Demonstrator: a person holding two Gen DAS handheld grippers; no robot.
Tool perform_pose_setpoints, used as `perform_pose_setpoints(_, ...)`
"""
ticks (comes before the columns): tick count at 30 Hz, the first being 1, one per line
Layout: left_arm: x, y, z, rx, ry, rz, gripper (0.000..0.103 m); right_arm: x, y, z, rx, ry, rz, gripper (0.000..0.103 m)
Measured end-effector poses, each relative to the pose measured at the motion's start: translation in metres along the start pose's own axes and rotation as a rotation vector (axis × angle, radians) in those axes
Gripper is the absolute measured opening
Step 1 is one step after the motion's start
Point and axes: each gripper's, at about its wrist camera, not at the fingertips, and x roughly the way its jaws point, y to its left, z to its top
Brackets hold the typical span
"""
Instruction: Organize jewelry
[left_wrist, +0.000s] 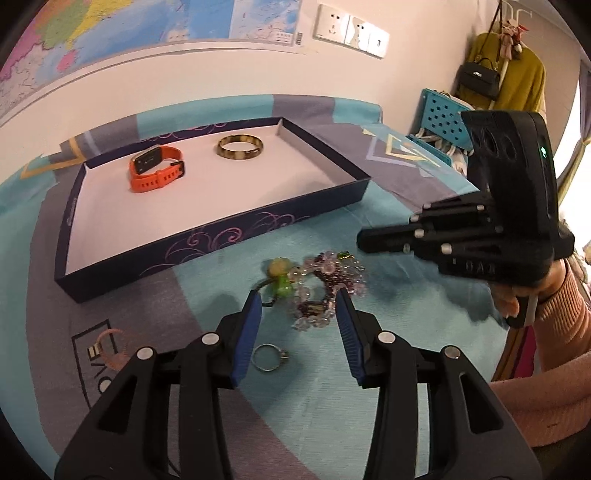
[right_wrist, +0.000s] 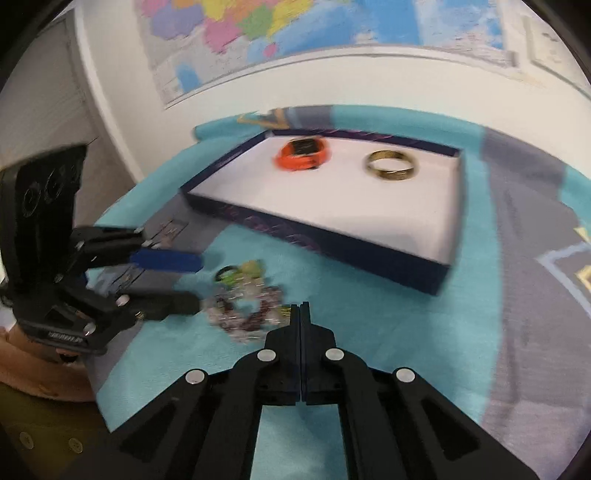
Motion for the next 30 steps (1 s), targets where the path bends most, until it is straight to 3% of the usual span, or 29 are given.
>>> perform_pose_setpoints(4,0.005,0.003,-0.001,-0.012,0.016,0.002,0.042,-0.002,-0.012,-0.003,0.042,0.013,-0.043,0.002)
perform_pose_setpoints(6,0.005,0.005,-0.002,-0.024,0.016,-0.002,0.042,-0.005,0.001,-0.004,-0.014,-0.002,-0.018,0.006)
perform_pose_setpoints(8,0.005,0.007,-0.002,-0.031,0.015,0.008,0.042,-0.007,0.021,-0.004,-0.086,-0.020,0.023,0.029)
perform_pose_setpoints(13,0.006,0.013,-0.002,-0.054,0.019,0.013,0.042,0.010,0.056,-0.007,-0.249,0.031,0.037,0.031)
perform_pose_setpoints(15,0.005,0.014,-0.002,-0.058,0.018,0.017,0.042,0.017,0.059,-0.008,-0.277,0.054,0.008,0.031)
perform_pose_setpoints(16,0.004,0.015,-0.003,-0.061,0.016,0.018,0.043,0.017,0.059,-0.007,-0.280,0.055,0.003,0.026)
perform_pose_setpoints(17,0.004,0.016,-0.003,-0.063,0.015,0.019,0.044,0.016,0.059,-0.007,-0.281,0.055,0.002,0.013)
perform_pose_setpoints(19,0.003,0.017,-0.003,-0.067,0.012,0.023,0.045,0.013,0.055,-0.007,-0.268,0.059,0.014,0.009)
perform_pose_setpoints(30,-0.002,0.025,-0.002,-0.084,-0.003,0.034,0.047,-0.029,0.028,0.021,-0.039,-0.092,0.151,0.007)
